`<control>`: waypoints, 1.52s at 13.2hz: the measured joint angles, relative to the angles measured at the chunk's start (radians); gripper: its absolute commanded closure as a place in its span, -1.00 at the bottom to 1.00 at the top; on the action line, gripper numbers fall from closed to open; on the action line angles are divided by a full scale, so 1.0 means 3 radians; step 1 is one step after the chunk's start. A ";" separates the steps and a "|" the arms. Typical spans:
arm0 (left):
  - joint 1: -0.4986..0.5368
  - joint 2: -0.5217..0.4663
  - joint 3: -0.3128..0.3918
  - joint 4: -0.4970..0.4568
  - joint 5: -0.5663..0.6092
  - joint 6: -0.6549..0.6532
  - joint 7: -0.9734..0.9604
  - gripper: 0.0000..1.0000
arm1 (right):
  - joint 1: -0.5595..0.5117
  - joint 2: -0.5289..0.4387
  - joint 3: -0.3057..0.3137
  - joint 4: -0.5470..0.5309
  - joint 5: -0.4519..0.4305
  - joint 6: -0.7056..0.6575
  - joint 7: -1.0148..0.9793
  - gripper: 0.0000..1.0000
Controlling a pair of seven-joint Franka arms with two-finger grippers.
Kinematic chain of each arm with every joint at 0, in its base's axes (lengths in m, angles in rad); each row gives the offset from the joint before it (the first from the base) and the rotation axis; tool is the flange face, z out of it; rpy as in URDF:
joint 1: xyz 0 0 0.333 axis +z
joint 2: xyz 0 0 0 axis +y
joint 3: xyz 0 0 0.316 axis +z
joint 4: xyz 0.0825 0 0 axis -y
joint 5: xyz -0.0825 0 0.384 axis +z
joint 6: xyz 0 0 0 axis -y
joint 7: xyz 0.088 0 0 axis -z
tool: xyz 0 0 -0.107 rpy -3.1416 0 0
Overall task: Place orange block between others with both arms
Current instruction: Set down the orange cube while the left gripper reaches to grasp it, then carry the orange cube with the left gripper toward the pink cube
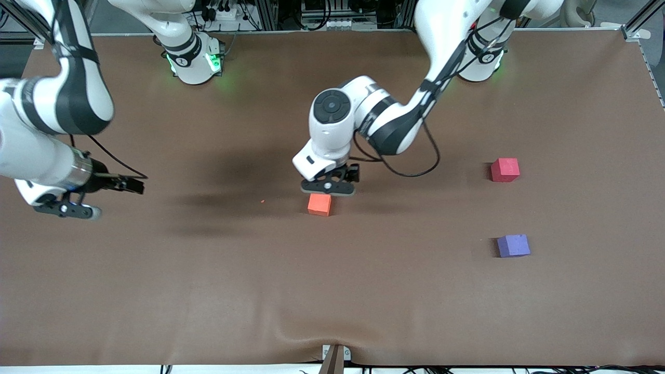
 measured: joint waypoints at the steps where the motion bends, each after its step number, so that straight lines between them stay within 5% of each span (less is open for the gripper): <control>1: -0.0061 0.0084 0.0030 0.0037 0.0000 0.0083 0.0000 -1.00 | -0.0003 -0.0071 0.0002 0.0004 0.0000 -0.0032 -0.0190 -1.00; 9: -0.0146 0.0478 0.0106 0.0097 0.0000 0.0470 0.0000 -1.00 | 0.0397 -0.0193 0.0106 0.0898 -0.0194 -0.0726 -0.0743 -1.00; 16: -0.0152 0.0652 0.0146 0.0101 0.0000 0.0676 0.0000 -1.00 | 0.0282 -0.0158 0.0045 0.1074 -0.0160 -0.0891 -0.0619 -1.00; 20: -0.0160 0.0704 0.0191 0.0102 0.0000 0.0758 0.0016 0.97 | -0.0004 -0.0276 0.0016 0.1086 0.0197 -0.1101 -0.0496 -1.00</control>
